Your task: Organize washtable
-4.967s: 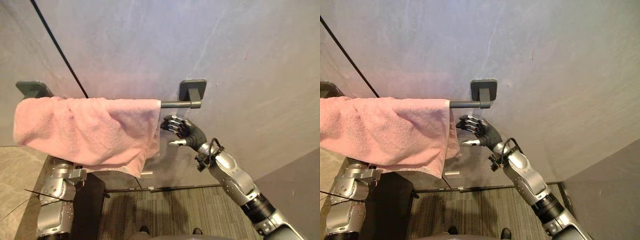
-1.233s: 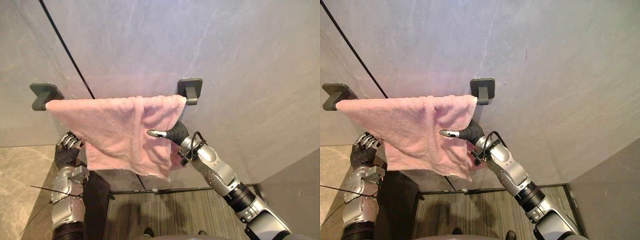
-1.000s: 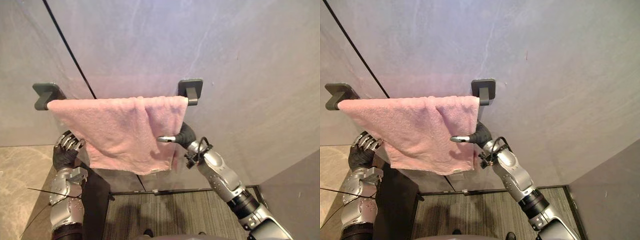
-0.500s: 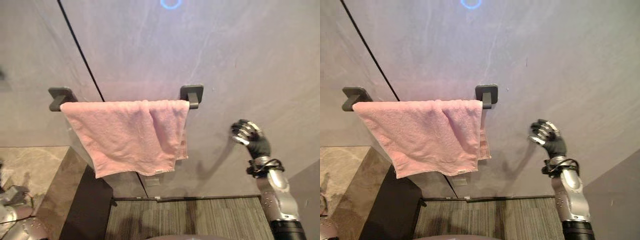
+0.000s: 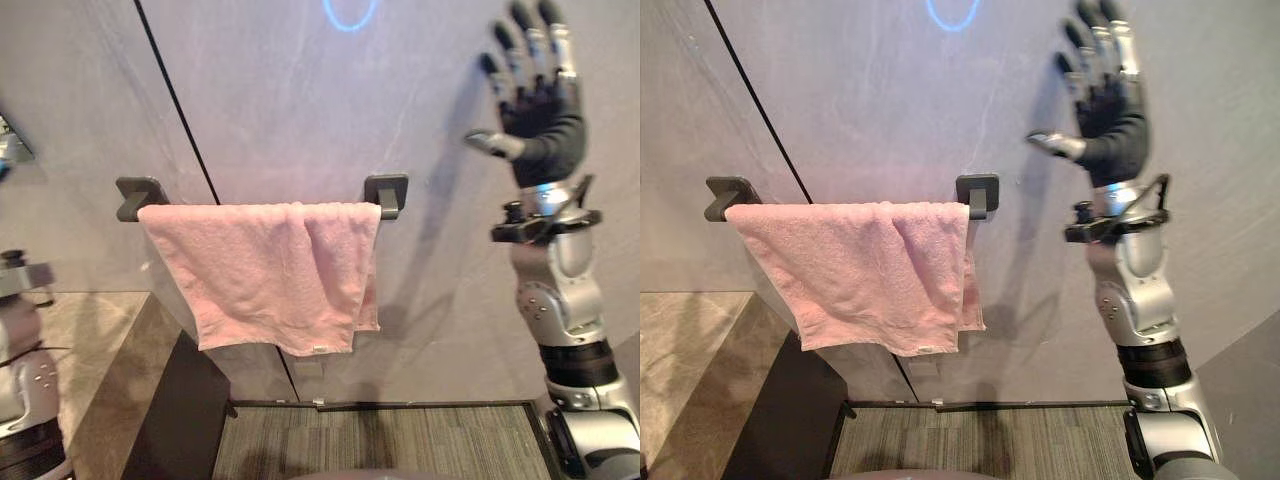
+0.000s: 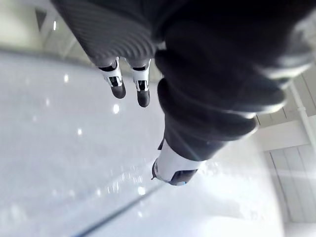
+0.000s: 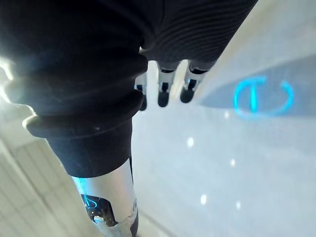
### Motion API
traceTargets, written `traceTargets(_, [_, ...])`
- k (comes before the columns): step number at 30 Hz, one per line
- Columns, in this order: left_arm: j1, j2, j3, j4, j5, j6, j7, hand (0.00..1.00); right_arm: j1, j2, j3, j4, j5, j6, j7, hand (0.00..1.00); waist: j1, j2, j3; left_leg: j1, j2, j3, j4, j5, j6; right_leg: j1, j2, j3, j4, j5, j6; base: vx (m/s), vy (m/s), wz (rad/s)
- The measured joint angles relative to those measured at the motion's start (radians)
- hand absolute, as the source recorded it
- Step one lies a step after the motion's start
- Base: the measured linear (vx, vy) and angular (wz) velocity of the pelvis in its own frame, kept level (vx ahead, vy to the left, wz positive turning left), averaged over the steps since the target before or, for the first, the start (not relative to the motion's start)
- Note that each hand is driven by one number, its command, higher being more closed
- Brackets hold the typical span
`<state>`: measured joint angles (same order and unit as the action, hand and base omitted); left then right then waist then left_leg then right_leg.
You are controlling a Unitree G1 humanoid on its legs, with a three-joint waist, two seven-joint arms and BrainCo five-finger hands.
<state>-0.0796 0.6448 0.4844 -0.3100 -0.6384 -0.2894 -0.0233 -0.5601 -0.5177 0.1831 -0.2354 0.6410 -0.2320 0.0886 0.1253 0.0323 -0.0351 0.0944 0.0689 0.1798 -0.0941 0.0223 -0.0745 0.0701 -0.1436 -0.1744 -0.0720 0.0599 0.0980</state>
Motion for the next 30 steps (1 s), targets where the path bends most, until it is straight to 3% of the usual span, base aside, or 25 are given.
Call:
traceTargets(2, [-0.012,0.0,-0.092,-0.02,-0.066,0.002,-0.049,0.0,-0.054,0.003,0.144,0.002,0.029,0.012,0.046,0.0,0.001,0.004,0.003,0.001,0.0,-0.016,0.0,0.005,-0.001,0.009,-0.001,-0.016,0.005,-0.008,0.003,-0.01,-0.031,0.19])
traceTargets(4, [-0.011,0.0,-0.127,-0.042,-0.108,0.013,-0.088,0.0,-0.081,0.004,0.213,0.005,0.051,0.026,0.075,0.0,0.003,0.006,0.012,0.007,0.0,-0.021,0.0,0.005,-0.001,0.012,-0.001,-0.017,0.019,-0.02,0.002,-0.01,-0.021,0.15])
traceTargets(8, [-0.01,-0.003,-0.153,-0.092,-0.192,0.02,-0.165,0.0,-0.119,0.012,0.272,0.008,0.119,0.044,0.131,0.0,0.029,0.008,0.033,0.01,0.0,-0.035,0.0,0.005,-0.001,0.013,-0.004,-0.026,0.038,-0.036,0.005,-0.01,-0.018,0.09])
traceTargets(14, [0.06,-0.01,-0.255,-0.108,-0.306,0.076,-0.277,0.0,-0.144,0.041,0.43,0.025,0.166,0.047,0.181,0.0,0.026,0.007,0.049,0.01,-0.001,-0.04,0.0,0.005,-0.001,0.012,-0.008,-0.04,0.05,-0.046,0.006,0.0,-0.006,0.03])
traceTargets(18, [0.153,0.04,-0.37,-0.107,-0.313,0.138,-0.371,0.0,-0.181,0.01,0.588,0.062,0.178,0.076,0.226,0.0,0.021,0.005,0.06,0.009,-0.002,-0.039,0.0,0.005,-0.001,0.011,-0.008,-0.04,0.051,-0.046,0.007,-0.01,-0.004,0.0])
traceTargets(20, [0.206,0.109,-0.456,-0.103,-0.313,0.167,-0.437,0.0,-0.226,-0.055,0.714,0.066,0.194,0.11,0.269,0.0,0.023,0.001,0.063,0.003,-0.001,-0.039,0.0,0.005,-0.001,0.004,-0.008,-0.04,0.052,-0.046,0.007,0.0,0.0,0.0])
traceTargets(23, [0.266,0.14,-0.502,-0.04,-0.312,0.2,-0.508,0.0,-0.23,-0.1,0.764,0.064,0.243,0.128,0.293,0.0,0.028,-0.002,0.064,-0.01,-0.002,-0.038,0.0,0.005,-0.001,-0.012,-0.009,-0.039,0.055,-0.046,0.007,0.0,0.0,0.0])
traceTargets(30, [0.295,0.171,-0.602,0.04,-0.289,0.217,-0.55,0.0,-0.22,-0.143,0.789,0.04,0.27,0.131,0.308,0.0,0.029,-0.015,0.079,-0.022,-0.001,-0.032,0.0,0.005,-0.001,-0.028,-0.008,-0.034,0.057,-0.046,0.007,0.0,-0.002,-0.01])
